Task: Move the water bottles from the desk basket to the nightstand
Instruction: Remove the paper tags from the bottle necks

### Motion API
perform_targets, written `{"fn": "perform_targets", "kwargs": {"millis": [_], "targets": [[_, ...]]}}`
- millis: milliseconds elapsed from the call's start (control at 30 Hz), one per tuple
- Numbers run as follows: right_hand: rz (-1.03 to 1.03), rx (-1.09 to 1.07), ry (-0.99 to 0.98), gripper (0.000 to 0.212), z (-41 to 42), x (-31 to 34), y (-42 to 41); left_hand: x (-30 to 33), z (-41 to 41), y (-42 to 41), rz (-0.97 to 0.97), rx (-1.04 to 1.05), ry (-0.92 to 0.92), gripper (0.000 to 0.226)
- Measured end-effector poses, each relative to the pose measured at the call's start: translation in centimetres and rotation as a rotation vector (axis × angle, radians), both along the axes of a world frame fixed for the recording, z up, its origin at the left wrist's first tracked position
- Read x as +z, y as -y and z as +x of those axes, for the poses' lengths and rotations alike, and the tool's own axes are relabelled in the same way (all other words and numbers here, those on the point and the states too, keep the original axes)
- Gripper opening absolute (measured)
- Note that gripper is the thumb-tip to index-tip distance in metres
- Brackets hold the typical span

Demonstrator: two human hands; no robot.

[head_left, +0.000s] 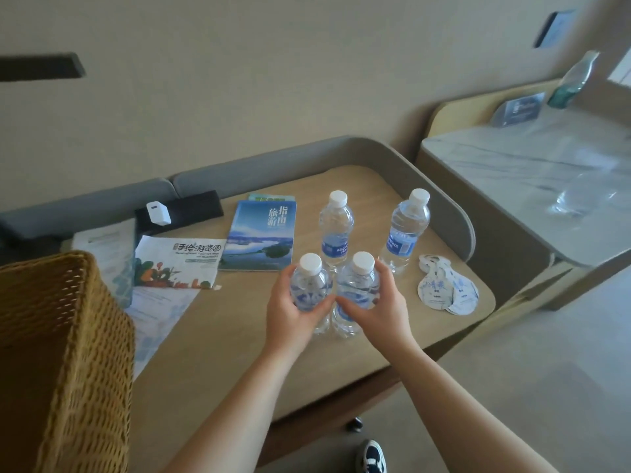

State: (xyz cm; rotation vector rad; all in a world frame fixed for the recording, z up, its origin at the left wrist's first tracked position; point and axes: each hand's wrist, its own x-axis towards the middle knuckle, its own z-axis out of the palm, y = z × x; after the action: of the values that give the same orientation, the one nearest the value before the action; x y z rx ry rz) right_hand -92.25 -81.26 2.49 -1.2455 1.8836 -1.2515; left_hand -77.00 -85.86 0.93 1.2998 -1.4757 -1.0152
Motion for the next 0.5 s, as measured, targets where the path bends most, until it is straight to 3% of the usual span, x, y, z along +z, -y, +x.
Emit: {"fn": "perform_targets", "kwargs": {"millis": [233, 500], "targets": [[-0.051, -0.131, 0.029, 0.071, 1.0, 0.7, -1.2, 1.2, -0.9, -2.0, -0.114, 0.151, 0.041, 0.063], [-0.141, -0.362, 0.038, 0.081, -2.7, 3.3, -5.9, 3.0, -3.0, -3.4, -0.166, -0.049, 0.061, 0.062]]}}
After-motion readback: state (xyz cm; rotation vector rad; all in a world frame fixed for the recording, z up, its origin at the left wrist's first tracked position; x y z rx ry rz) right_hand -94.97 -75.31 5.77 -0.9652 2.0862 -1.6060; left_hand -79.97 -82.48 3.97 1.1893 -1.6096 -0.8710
